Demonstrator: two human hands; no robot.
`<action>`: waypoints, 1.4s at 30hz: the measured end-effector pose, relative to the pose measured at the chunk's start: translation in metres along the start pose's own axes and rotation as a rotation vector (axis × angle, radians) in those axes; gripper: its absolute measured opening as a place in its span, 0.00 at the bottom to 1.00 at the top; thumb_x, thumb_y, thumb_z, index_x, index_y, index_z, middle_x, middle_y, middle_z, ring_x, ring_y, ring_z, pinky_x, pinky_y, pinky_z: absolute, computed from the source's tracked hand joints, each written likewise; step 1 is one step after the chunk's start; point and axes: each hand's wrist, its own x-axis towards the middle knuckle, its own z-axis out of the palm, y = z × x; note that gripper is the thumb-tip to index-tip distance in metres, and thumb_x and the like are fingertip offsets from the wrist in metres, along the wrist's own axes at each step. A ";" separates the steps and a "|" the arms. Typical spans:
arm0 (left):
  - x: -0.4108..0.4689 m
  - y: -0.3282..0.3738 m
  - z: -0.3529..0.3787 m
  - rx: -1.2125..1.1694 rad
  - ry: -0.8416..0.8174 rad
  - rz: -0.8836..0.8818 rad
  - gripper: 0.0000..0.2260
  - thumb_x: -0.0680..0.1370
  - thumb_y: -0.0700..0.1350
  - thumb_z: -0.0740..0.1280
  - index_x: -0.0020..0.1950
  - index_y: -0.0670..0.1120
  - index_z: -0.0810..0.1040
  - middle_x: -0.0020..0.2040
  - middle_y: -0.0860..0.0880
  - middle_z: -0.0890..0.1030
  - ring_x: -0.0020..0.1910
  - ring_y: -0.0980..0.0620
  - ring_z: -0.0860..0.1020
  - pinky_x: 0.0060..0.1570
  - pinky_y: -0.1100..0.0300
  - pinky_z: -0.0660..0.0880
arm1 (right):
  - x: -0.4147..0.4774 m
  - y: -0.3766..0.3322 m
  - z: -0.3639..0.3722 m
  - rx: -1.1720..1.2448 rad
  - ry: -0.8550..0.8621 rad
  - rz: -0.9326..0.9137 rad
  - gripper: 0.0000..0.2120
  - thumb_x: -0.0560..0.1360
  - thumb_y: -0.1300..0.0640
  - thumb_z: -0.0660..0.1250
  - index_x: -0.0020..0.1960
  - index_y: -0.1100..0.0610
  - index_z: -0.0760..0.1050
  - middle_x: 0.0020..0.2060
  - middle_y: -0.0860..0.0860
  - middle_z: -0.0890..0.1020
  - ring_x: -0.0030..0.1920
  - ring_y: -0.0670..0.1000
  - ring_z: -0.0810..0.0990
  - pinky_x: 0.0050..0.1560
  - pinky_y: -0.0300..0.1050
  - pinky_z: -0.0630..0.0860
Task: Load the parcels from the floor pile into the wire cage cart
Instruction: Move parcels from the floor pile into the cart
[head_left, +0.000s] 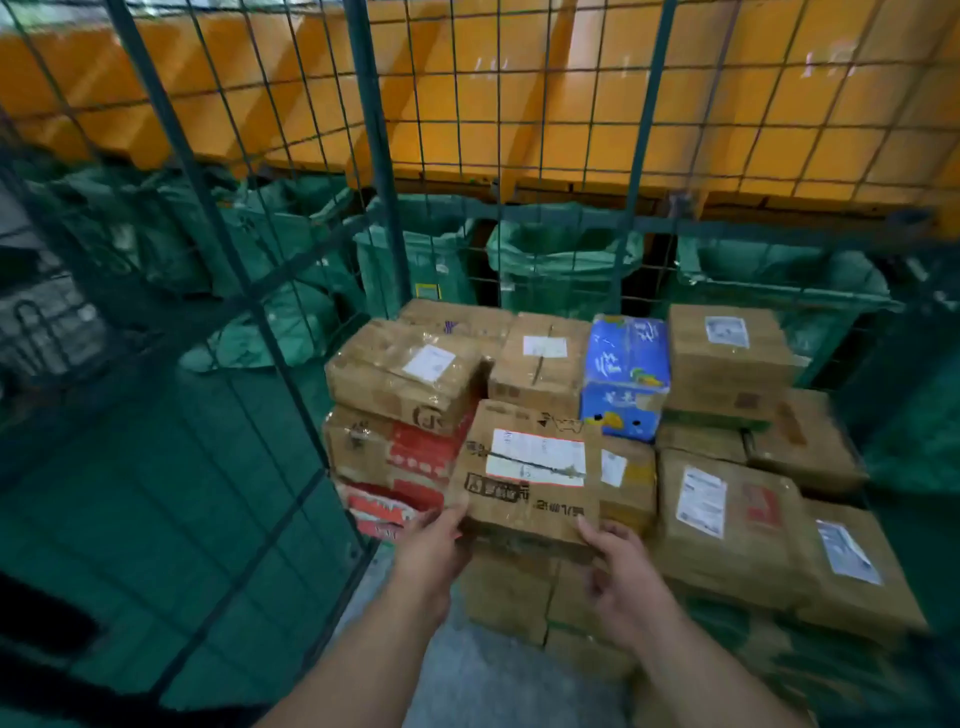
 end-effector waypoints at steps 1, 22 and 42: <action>0.015 0.021 -0.006 0.044 -0.052 -0.013 0.24 0.74 0.59 0.75 0.65 0.46 0.80 0.54 0.46 0.87 0.50 0.47 0.84 0.43 0.56 0.77 | 0.013 -0.003 0.021 0.011 0.030 -0.006 0.20 0.73 0.59 0.77 0.61 0.56 0.75 0.52 0.56 0.87 0.43 0.54 0.81 0.32 0.43 0.67; 0.343 0.229 -0.049 1.525 0.147 0.174 0.45 0.73 0.70 0.68 0.83 0.62 0.47 0.83 0.40 0.38 0.81 0.37 0.39 0.74 0.35 0.62 | 0.299 -0.102 0.306 -0.003 0.192 -0.224 0.16 0.75 0.54 0.77 0.58 0.51 0.74 0.50 0.51 0.86 0.35 0.47 0.86 0.31 0.38 0.77; 0.373 0.219 -0.038 1.764 0.142 0.074 0.47 0.77 0.67 0.66 0.83 0.52 0.39 0.80 0.34 0.34 0.80 0.31 0.37 0.66 0.40 0.74 | 0.443 -0.112 0.402 -1.108 0.195 -0.070 0.21 0.86 0.43 0.53 0.71 0.55 0.70 0.54 0.55 0.78 0.51 0.52 0.77 0.47 0.42 0.71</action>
